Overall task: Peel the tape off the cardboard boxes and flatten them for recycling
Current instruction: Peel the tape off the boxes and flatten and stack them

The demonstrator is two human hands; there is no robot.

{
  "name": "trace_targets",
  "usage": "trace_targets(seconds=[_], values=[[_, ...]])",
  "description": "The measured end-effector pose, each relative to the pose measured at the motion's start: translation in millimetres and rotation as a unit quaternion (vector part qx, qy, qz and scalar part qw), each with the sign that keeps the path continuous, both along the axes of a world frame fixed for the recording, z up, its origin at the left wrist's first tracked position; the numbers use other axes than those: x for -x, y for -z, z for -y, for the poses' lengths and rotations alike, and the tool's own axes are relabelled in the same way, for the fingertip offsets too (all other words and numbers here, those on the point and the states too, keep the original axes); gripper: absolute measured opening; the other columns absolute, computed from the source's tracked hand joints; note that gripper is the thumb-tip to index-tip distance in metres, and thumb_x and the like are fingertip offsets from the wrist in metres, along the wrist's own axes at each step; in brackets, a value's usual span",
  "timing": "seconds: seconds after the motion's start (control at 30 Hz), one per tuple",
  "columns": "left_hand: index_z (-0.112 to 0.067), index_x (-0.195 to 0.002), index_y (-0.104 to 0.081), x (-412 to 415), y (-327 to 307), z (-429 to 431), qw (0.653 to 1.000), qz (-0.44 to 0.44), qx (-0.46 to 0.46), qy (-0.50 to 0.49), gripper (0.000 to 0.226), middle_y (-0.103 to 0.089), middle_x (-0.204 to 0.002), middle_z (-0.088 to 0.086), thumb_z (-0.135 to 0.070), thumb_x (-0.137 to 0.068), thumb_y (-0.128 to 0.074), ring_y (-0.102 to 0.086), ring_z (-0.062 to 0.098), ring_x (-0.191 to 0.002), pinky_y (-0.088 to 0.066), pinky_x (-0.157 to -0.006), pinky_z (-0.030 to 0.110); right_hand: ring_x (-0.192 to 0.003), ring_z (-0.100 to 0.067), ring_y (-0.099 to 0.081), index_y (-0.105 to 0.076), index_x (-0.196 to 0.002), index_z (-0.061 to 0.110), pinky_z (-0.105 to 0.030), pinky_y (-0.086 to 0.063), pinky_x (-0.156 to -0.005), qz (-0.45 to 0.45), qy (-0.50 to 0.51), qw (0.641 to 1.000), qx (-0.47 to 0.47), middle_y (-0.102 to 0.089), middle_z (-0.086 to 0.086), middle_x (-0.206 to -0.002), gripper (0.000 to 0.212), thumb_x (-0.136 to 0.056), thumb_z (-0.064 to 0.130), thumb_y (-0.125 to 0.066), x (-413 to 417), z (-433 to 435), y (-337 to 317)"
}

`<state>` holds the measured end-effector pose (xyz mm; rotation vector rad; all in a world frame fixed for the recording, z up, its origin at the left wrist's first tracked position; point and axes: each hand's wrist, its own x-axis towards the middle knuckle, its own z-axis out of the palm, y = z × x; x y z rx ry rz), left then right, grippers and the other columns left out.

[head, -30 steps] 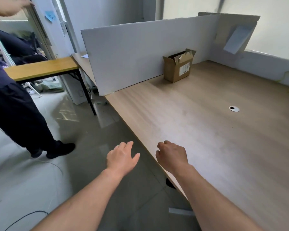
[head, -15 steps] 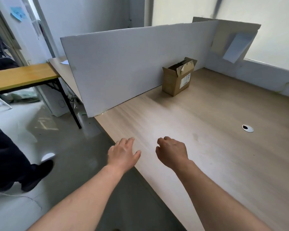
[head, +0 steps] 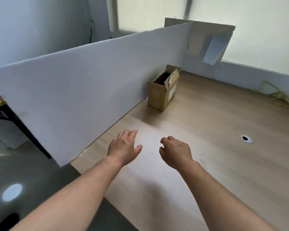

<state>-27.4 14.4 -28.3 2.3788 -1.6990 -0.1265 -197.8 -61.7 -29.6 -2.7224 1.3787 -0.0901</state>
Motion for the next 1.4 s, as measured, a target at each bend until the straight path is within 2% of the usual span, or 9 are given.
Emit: trace_targets(seconds=[0.27, 0.77, 0.87, 0.97, 1.1, 1.17, 1.27, 1.33, 1.4], values=[[-0.025, -0.154, -0.012, -39, -9, 103, 0.999, -0.013, 0.011, 0.035, 0.073, -0.018, -0.159, -0.001, -0.044, -0.095, -0.051, -0.021, 0.017, -0.144, -0.024, -0.112, 0.032, -0.104, -0.027, -0.055, -0.049, -0.124, 0.015, -0.035, -0.046, -0.079, 0.013, 0.041, 0.999, -0.014, -0.053, -0.003, -0.119, 0.032, -0.097, 0.027, -0.037, -11, 87, 6], [-0.02, -0.153, -0.018, -99, -17, 305, 0.993, -0.033, 0.024, 0.107, 0.068, -0.009, -0.162, 0.002, -0.027, -0.096, -0.053, -0.013, 0.024, -0.146, -0.018, -0.115, 0.04, -0.103, -0.03, -0.057, -0.051, -0.124, 0.016, -0.036, -0.047, -0.083, -0.007, 0.165, 0.983, -0.078, -0.054, -0.004, -0.121, 0.033, -0.097, 0.025, -0.035, -46, 158, 30], [-0.018, -0.149, -0.031, -101, -12, 325, 0.992, 0.004, 0.04, 0.12, 0.058, -0.025, -0.157, 0.006, -0.02, -0.095, -0.051, -0.022, 0.027, -0.142, -0.024, -0.111, 0.041, -0.105, -0.029, -0.057, -0.051, -0.124, 0.015, -0.036, -0.047, -0.084, -0.002, 0.186, 0.979, -0.084, -0.054, -0.004, -0.121, 0.033, -0.097, 0.025, -0.036, -47, 159, 35], [-0.015, -0.136, -0.054, -102, -13, 338, 0.985, 0.078, 0.06, 0.142, 0.041, -0.053, -0.13, 0.013, -0.019, -0.096, -0.049, -0.043, 0.035, -0.119, -0.038, -0.095, 0.042, -0.104, -0.029, -0.057, -0.051, -0.124, 0.015, -0.036, -0.047, -0.084, 0.002, 0.205, 0.975, -0.086, -0.054, -0.004, -0.122, 0.033, -0.097, 0.025, -0.036, -43, 158, 36], [-0.021, -0.118, -0.067, -87, -19, 332, 0.974, 0.115, 0.062, 0.187, 0.031, -0.063, -0.115, 0.006, -0.029, -0.1, -0.043, -0.05, 0.03, -0.107, -0.038, -0.085, 0.037, -0.105, -0.027, -0.057, -0.053, -0.124, 0.019, -0.034, -0.045, -0.085, 0.011, 0.245, 0.964, -0.102, -0.054, -0.001, -0.122, 0.034, -0.098, 0.032, -0.035, -33, 148, 35], [-0.024, -0.116, -0.066, -70, -23, 319, 0.971, 0.098, 0.072, 0.204, 0.032, -0.067, -0.111, 0.003, -0.035, -0.101, -0.04, -0.052, 0.028, -0.105, -0.037, -0.085, 0.036, -0.104, -0.023, -0.057, -0.057, -0.119, 0.022, -0.032, -0.042, -0.082, 0.052, 0.285, 0.95, -0.114, -0.057, 0.002, -0.118, 0.036, -0.099, 0.042, -0.035, -28, 145, 28], [-0.027, -0.114, -0.063, -33, -28, 286, 0.97, 0.064, 0.064, 0.227, 0.032, -0.069, -0.107, 0.004, -0.042, -0.1, -0.039, -0.056, 0.026, -0.105, -0.036, -0.085, 0.035, -0.087, -0.022, -0.058, -0.058, -0.083, 0.02, -0.032, -0.04, -0.069, 0.177, 0.343, 0.912, -0.137, -0.06, 0.003, -0.087, 0.045, -0.096, 0.056, -0.035, -22, 141, 13], [-0.027, -0.114, -0.064, -6, -30, 258, 0.97, 0.027, 0.058, 0.236, 0.031, -0.069, -0.106, 0.004, -0.044, -0.099, -0.042, -0.058, 0.025, -0.106, -0.037, -0.087, 0.034, -0.08, -0.024, -0.062, -0.056, -0.075, 0.012, -0.037, -0.046, -0.069, 0.298, 0.379, 0.859, -0.17, -0.062, -0.001, -0.078, 0.061, -0.089, 0.068, -0.034, -17, 139, 4], [-0.028, -0.113, -0.065, 21, -31, 227, 0.968, -0.013, 0.046, 0.247, 0.031, -0.069, -0.104, 0.004, -0.045, -0.098, -0.045, -0.059, 0.024, -0.105, -0.04, -0.086, 0.033, -0.077, -0.027, -0.066, -0.062, -0.082, 0.005, -0.044, -0.052, -0.072, 0.402, 0.399, 0.799, -0.199, -0.068, -0.007, -0.083, 0.079, -0.076, 0.078, -0.035, -10, 134, -6]])
